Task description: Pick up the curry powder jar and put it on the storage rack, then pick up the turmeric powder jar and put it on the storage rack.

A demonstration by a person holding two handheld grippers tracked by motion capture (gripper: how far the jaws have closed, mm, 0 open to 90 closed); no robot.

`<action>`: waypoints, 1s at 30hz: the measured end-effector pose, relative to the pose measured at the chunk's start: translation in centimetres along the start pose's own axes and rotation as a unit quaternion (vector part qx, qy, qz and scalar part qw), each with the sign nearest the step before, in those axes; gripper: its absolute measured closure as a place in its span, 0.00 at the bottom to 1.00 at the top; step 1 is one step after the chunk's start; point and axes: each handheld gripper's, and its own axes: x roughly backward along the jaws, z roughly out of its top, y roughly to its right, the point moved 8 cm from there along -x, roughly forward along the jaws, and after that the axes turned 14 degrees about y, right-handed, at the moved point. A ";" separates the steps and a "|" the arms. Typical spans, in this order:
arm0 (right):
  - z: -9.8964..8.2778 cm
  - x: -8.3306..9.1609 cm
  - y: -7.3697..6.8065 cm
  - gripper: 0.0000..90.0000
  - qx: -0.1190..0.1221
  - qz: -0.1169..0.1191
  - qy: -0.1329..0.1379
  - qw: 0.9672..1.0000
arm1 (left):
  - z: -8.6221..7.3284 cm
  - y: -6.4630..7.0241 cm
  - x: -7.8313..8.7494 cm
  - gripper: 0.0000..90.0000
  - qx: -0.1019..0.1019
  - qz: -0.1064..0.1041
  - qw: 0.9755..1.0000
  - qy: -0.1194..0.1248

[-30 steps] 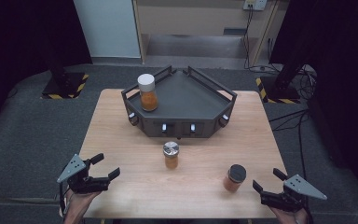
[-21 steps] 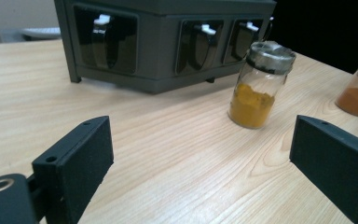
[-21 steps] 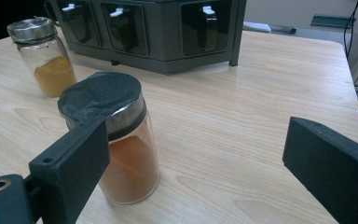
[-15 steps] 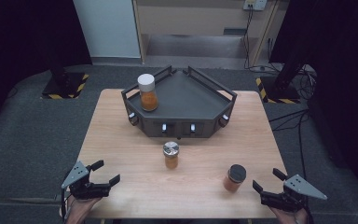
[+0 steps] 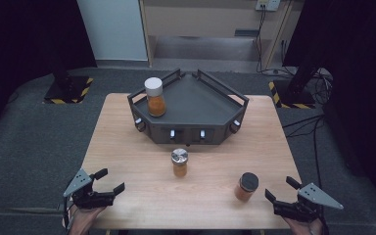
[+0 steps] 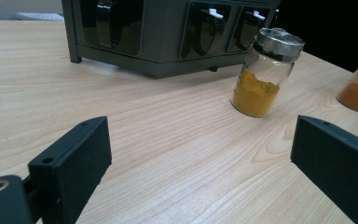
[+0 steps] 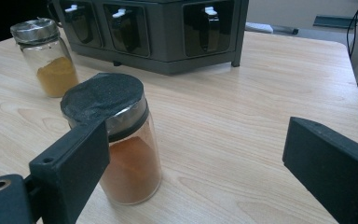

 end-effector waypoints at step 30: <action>0.2 0.2 0.1 0.08 -0.007 -0.004 0.006 1.000 | 0.1 0.3 -0.1 0.05 -0.013 -0.003 1.000 -0.003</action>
